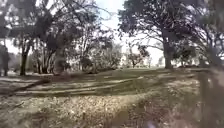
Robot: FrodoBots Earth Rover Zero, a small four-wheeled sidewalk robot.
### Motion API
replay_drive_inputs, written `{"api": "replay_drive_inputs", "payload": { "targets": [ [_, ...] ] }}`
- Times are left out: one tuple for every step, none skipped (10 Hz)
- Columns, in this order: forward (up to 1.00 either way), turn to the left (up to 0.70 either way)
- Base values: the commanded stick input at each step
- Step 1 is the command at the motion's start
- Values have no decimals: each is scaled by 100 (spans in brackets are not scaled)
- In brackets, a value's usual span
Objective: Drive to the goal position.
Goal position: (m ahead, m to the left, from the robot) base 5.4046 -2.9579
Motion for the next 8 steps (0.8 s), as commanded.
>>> {"api": "replay_drive_inputs", "payload": {
  "targets": [
    [70,-31],
    [70,-31],
    [70,-30],
    [70,-16],
    [70,-7],
    [70,0],
    [70,0],
    [70,0]
  ]
}}
